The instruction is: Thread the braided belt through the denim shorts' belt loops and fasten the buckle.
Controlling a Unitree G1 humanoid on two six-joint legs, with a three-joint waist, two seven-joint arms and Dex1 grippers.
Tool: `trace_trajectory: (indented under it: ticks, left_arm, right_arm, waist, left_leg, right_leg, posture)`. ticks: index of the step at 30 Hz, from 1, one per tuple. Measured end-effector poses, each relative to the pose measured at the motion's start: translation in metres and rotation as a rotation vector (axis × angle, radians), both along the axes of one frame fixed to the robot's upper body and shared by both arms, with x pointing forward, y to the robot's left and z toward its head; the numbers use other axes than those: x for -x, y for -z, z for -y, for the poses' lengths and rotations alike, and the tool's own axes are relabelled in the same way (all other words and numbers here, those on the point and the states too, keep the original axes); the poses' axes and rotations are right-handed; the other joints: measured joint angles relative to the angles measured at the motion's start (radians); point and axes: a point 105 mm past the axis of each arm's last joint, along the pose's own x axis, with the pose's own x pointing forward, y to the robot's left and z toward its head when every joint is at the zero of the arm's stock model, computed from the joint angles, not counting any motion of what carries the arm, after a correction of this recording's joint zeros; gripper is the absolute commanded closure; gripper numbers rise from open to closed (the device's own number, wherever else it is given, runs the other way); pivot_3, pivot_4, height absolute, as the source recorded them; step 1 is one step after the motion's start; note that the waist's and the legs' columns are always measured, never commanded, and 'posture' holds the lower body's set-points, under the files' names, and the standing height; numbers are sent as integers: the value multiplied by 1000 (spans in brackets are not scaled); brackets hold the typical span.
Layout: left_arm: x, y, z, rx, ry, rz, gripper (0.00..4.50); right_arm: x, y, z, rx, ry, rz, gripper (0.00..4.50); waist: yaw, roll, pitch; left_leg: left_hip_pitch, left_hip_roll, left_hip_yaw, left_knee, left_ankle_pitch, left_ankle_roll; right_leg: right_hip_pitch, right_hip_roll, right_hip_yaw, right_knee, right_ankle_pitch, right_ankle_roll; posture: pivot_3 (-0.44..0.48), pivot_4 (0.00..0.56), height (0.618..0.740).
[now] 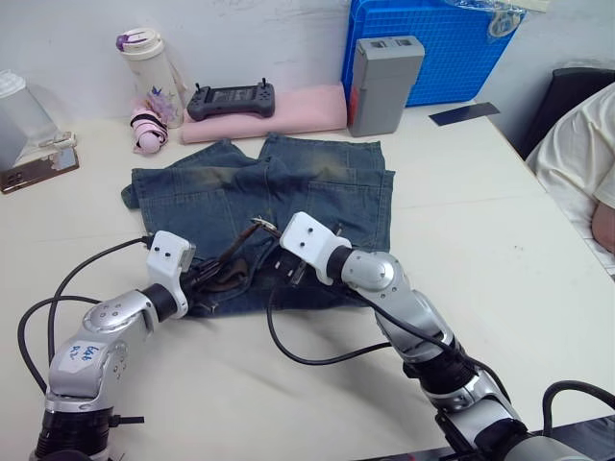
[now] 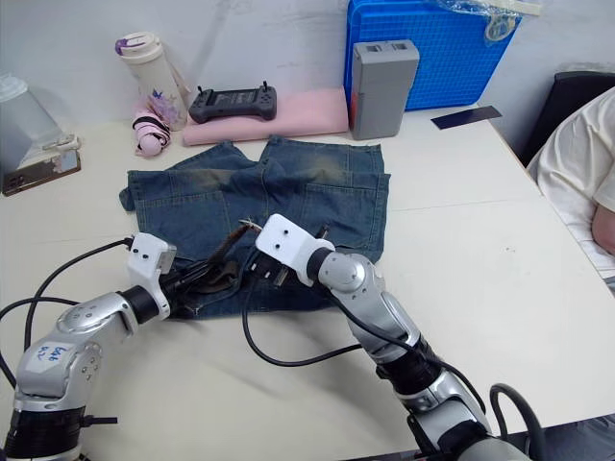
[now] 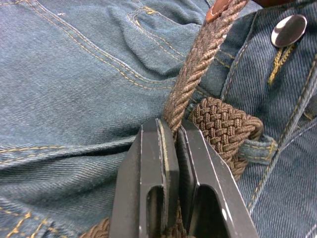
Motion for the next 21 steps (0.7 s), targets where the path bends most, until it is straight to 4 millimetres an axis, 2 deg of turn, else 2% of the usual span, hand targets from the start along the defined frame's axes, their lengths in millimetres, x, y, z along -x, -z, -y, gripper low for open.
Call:
trace_trajectory:
  ticks: [10,21]
  left_arm:
    - [-1,0,10,24,-29,-27,4500]
    - [-15,-17,54,77,42,2,4500]
  right_arm:
    - [1,3,-1,33,0,26,4473]
    - [3,18,-6,218,-71,90,4473]
  waist:
    - [0,0,0]
    - [-1,-1,0]
  left_leg:
    - [0,0,0,0,0,0]
    - [0,0,0,1,0,0]
  right_leg:
    - [0,0,0,0,0,0]
    - [0,0,0,0,0,0]
  posture:
    - [0,150,676]
    - [0,150,676]
